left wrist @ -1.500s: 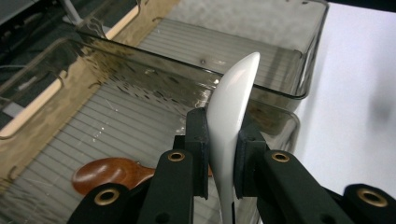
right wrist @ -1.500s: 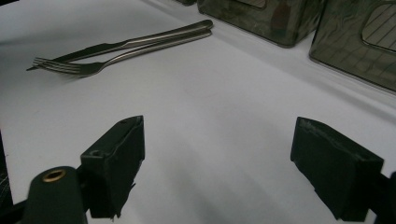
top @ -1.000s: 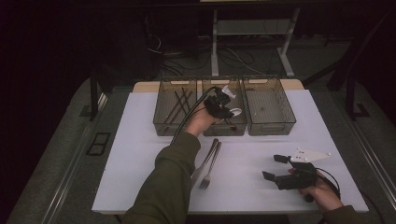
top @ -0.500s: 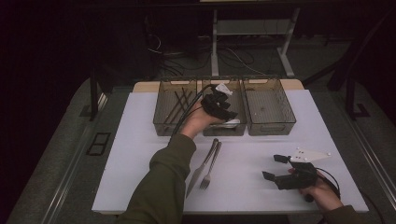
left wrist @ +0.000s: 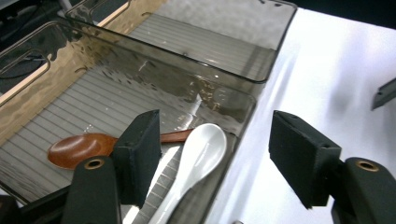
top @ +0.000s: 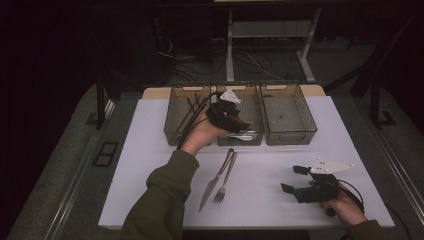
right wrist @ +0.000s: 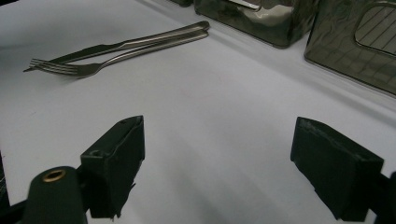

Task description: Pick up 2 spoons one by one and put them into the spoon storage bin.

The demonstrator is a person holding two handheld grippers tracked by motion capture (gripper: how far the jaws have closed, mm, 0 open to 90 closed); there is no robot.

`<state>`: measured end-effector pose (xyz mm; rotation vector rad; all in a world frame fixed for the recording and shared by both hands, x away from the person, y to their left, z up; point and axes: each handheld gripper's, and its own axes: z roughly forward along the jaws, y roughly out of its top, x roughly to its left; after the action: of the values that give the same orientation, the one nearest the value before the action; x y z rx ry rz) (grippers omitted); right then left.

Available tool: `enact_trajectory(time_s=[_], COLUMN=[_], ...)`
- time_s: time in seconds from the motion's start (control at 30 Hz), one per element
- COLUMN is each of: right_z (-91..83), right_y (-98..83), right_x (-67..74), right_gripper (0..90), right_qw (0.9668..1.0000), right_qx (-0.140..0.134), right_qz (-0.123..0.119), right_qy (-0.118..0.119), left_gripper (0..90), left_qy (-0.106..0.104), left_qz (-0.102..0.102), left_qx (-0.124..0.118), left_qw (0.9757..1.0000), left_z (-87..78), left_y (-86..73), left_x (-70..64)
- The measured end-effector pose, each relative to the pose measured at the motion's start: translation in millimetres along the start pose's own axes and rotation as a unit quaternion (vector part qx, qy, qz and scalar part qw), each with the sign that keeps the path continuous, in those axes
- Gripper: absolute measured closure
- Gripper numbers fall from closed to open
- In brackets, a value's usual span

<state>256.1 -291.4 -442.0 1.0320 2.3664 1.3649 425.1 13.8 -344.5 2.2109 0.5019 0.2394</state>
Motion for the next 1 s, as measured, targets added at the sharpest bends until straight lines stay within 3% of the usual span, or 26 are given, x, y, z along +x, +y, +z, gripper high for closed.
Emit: enact_trajectory(time_s=[0.3,0.43,0.67,0.8,1.0], right_z=[-0.3,-0.3,0.0,0.0,0.1], right_y=[-0.1,-0.2,-0.2,-0.2,-0.3], right_x=[-0.3,-0.4,-0.5,-0.7,-0.9], right_gripper=[17.3,17.3,17.3,17.3,17.3], right_qw=[1.0000,1.0000,1.0000,1.0000,1.0000], right_qx=[0.000,0.000,0.001,0.001,0.002], right_qz=[0.001,0.001,0.001,0.002,0.002], right_qy=[-0.001,-0.001,-0.002,-0.003,-0.002], left_gripper=[32.0,32.6,38.8,49.5,74.2], left_qy=[0.000,0.000,0.004,0.002,-0.005], left_qz=[-0.002,0.008,0.008,0.007,-0.002], left_qx=[-0.013,-0.006,-0.006,0.002,0.016], left_qw=[0.9999,0.9999,0.9999,1.0000,0.9999], left_z=[-15.2,-21.5,-28.0,-31.5,-34.7], left_y=[-7.1,-14.6,-32.9,-46.3,-69.6], left_x=[-16.8,-23.3,-35.3,-41.0,-51.2])
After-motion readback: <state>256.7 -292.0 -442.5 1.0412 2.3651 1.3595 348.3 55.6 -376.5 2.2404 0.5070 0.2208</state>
